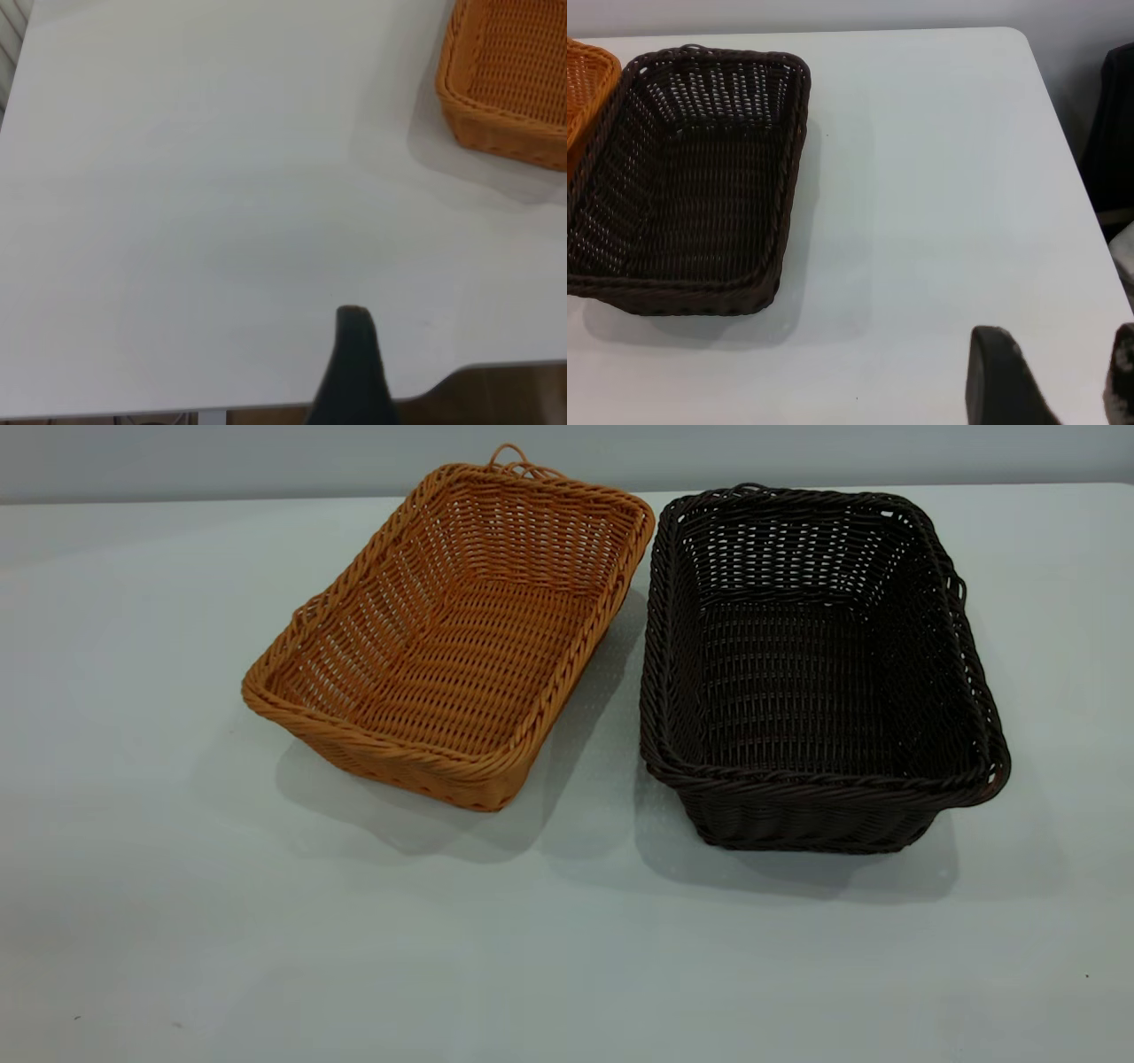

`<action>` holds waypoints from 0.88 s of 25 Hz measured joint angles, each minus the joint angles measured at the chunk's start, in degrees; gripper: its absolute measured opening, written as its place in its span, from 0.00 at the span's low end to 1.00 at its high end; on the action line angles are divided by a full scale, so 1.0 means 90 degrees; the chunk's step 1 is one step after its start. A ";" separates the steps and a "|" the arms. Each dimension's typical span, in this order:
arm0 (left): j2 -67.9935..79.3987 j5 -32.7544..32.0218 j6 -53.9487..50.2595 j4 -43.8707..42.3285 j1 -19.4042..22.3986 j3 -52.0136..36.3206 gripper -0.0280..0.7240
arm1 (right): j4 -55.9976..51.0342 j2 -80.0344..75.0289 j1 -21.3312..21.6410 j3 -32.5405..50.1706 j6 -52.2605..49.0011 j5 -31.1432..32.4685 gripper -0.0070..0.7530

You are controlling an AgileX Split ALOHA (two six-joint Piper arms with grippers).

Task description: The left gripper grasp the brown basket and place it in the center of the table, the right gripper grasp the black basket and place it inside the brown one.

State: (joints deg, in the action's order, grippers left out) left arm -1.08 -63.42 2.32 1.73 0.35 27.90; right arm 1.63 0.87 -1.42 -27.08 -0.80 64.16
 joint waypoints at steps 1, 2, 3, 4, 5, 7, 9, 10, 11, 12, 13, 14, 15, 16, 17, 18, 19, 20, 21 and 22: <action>0.0000 0.0000 0.0000 -0.0013 0.0000 0.0000 0.75 | 0.0000 0.0000 0.0000 0.0000 0.0000 0.0000 0.32; 0.0000 0.0000 0.0000 -0.0044 0.0000 0.0000 0.75 | 0.0000 0.0000 0.0000 0.0000 0.0000 0.0000 0.32; 0.0000 0.0000 -0.0001 -0.0094 0.0000 0.0000 0.75 | 0.0000 0.0000 0.0000 0.0000 0.0000 0.0000 0.32; 0.0000 0.0000 -0.0025 -0.0145 0.0000 0.0000 0.75 | 0.0000 0.0000 0.0000 0.0000 0.0000 0.0000 0.32; 0.0000 0.0000 -0.0073 -0.0192 0.0000 0.0000 0.75 | 0.0000 0.0000 0.0000 0.0000 0.0000 0.0000 0.32; 0.0091 0.0062 -0.0202 -0.0266 0.0000 0.0045 0.75 | 0.0000 0.0000 0.0000 0.0000 0.0000 0.0000 0.32; 0.0361 0.0276 -0.0306 -0.0310 0.0000 0.0183 0.75 | -0.0013 0.0000 0.0000 0.0000 0.0000 0.0000 0.32; 0.0579 0.0442 -0.0318 -0.0310 0.0000 0.0268 0.75 | -0.0019 0.0000 0.0000 0.0000 0.0000 0.0000 0.32; 0.0843 0.0608 -0.0332 -0.0310 0.0000 0.0334 0.75 | -0.0019 0.0000 0.0000 0.0000 0.0000 0.0000 0.32; 0.1146 0.0814 -0.0332 -0.0310 0.0000 0.0371 0.75 | -0.0025 0.0000 0.0000 0.0000 0.0000 0.0000 0.32; 0.1423 0.1016 -0.0332 -0.0310 0.0000 0.0402 0.75 | -0.0031 0.0000 0.0000 0.0000 0.0000 0.0000 0.33; 0.1772 0.1277 -0.0325 -0.0310 0.0000 0.0401 0.75 | -0.0037 0.0000 0.0000 0.0000 0.0000 0.0000 0.34; 0.2135 0.1513 -0.0318 -0.0286 0.0000 0.0401 0.75 | -0.0036 0.0000 0.0000 0.0000 -0.0022 0.0000 0.35; 0.2445 0.1846 -0.0311 -0.0253 0.0000 0.0401 0.75 | -0.0036 0.0000 0.0000 0.0000 -0.0043 0.0000 0.37; 0.2821 0.2235 -0.0299 -0.0192 0.0000 0.0401 0.75 | -0.0029 0.0000 0.0000 0.0000 -0.0049 0.0000 0.39; 0.3213 0.2571 -0.0258 -0.0119 0.0000 0.0401 0.75 | -0.0023 0.0000 0.0000 0.0000 -0.0063 0.0000 0.42; 0.3615 0.2936 -0.0258 -0.0091 0.0000 0.0426 0.75 | -0.0023 0.0000 0.0000 0.0000 -0.0063 0.0000 0.45; 0.3965 0.3199 -0.0198 -0.0077 0.0000 0.0475 0.75 | -0.0023 0.0000 0.0000 0.0000 -0.0068 0.0000 0.49; 0.4389 0.3356 -0.0177 -0.0061 0.0000 0.0586 0.75 | -0.0023 0.0000 0.0000 0.0000 -0.0100 0.0000 0.53; 0.4805 0.3422 -0.0162 -0.0007 0.0000 0.0741 0.75 | -0.0023 0.0000 0.0000 0.0000 -0.0159 0.0000 0.58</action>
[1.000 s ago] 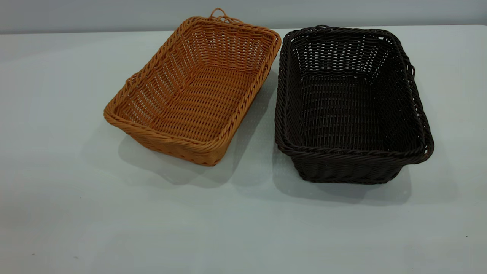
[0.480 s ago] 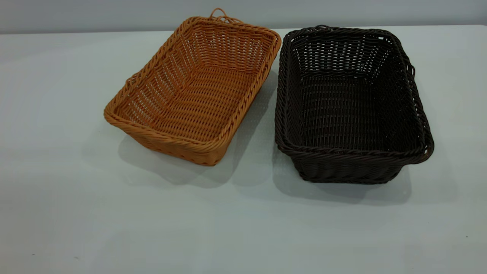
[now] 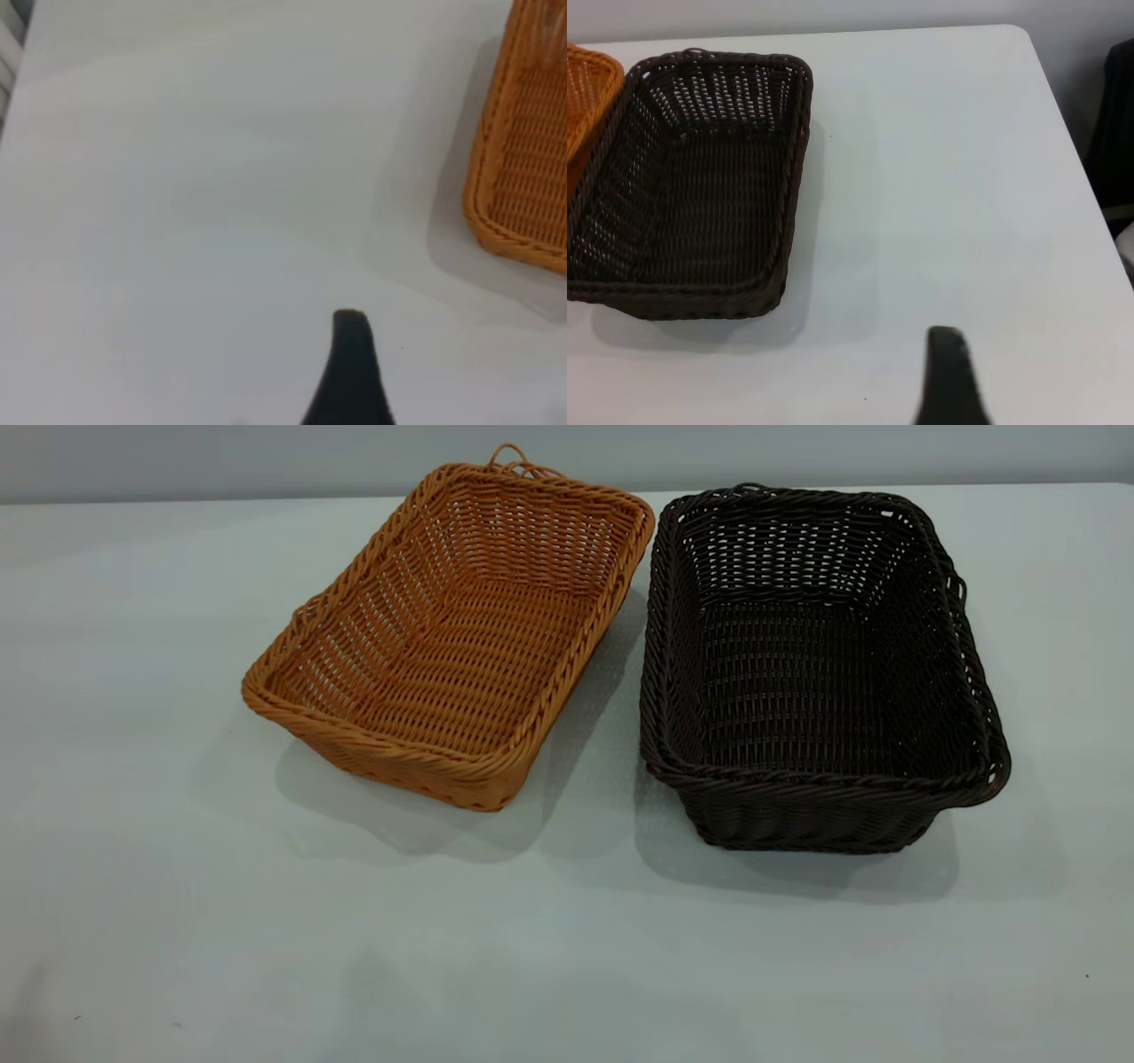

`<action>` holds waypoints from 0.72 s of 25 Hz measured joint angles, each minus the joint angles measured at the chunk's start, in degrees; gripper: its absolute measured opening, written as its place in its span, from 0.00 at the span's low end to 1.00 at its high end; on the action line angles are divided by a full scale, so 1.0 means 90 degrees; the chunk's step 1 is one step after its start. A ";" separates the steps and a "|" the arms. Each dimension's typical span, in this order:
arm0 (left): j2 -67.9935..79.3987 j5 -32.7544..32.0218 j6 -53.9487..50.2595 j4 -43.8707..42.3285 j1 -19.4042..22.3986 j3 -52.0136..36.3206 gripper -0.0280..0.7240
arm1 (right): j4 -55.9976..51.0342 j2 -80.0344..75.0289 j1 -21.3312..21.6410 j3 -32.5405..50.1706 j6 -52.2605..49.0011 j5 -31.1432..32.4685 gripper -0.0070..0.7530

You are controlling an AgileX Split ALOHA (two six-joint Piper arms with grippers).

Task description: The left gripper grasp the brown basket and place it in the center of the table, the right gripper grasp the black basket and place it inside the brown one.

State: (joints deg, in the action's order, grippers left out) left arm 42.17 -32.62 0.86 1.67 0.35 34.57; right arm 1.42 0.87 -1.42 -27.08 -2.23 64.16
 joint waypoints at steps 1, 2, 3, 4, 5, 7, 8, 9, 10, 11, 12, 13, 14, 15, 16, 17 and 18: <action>0.0336 0.0048 0.0030 0.0058 0.0000 0.0149 0.75 | 0.0004 0.0000 0.0000 0.0000 -0.0065 0.0000 0.62; 0.0735 0.0082 0.0097 0.0127 0.0000 0.0352 0.75 | 0.0015 0.0000 0.0000 0.0000 -0.0136 0.0000 0.67; 0.1121 0.0137 0.0237 0.0193 0.0000 0.0579 0.75 | 0.0026 0.0000 0.0000 0.0000 -0.0193 0.0000 0.71; 0.1494 0.0194 0.0414 0.0255 -0.0029 0.0816 0.75 | 0.0041 0.0000 0.0000 0.0000 -0.0238 0.0000 0.76; 0.1798 0.0276 0.0600 0.0332 -0.0069 0.1023 0.75 | 0.0048 0.0000 0.0000 0.0000 -0.0255 0.0000 0.79; 0.2505 0.0401 0.0920 0.0601 -0.0186 0.1510 0.75 | 0.0062 0.0000 0.0000 0.0000 -0.0316 0.0000 0.82; 0.2798 0.0461 0.1077 0.0717 -0.0275 0.1705 0.75 | 0.0061 -0.0008 0.0000 0.0000 -0.0357 0.0000 0.83; 0.3155 0.0514 0.1209 0.0846 -0.0387 0.1927 0.75 | 0.0068 -0.0040 0.0000 0.0000 -0.0372 -0.0003 0.83; 0.3523 0.0567 0.1341 0.0958 -0.0495 0.2149 0.75 | 0.0075 -0.0089 0.0000 0.0000 -0.0387 -0.0003 0.83; 0.3896 0.0597 0.1458 0.1044 -0.0633 0.2372 0.75 | 0.0082 -0.0167 0.0000 0.0000 -0.0393 -0.0008 0.83; 0.4208 0.0636 0.1535 0.1088 -0.0766 0.2555 0.75 | 0.0082 -0.0264 0.0000 -0.0015 -0.0393 -0.0014 0.83; 0.4575 0.0677 0.1566 0.1122 -0.0867 0.2780 0.75 | 0.0082 -0.0372 0.0000 -0.0051 -0.0402 -0.0023 0.82; 0.4934 0.0696 0.1607 0.1151 -0.0964 0.2997 0.75 | 0.0082 -0.0473 0.0000 -0.0105 -0.0402 -0.0037 0.82; 0.5274 0.0720 0.1636 0.1177 -0.1029 0.3170 0.75 | 0.0082 -0.0592 0.0000 -0.0162 -0.0407 -0.0050 0.81; 0.5548 0.0745 0.1643 0.1183 -0.1069 0.3370 0.75 | 0.0082 -0.0706 0.0000 -0.0208 -0.0407 -0.0050 0.81; 0.5862 0.0755 0.1643 0.1183 -0.1082 0.3557 0.75 | 0.0082 -0.0794 0.0000 -0.0258 -0.0407 -0.0056 0.81; 0.6170 0.0768 0.1651 0.1183 -0.1082 0.3734 0.75 | 0.0082 -0.0896 0.0000 -0.0306 -0.0414 -0.0072 0.80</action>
State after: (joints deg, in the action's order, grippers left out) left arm 97.70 -25.71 15.72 12.31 -9.39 68.18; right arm 2.16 -7.20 -1.42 -29.83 -5.96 63.52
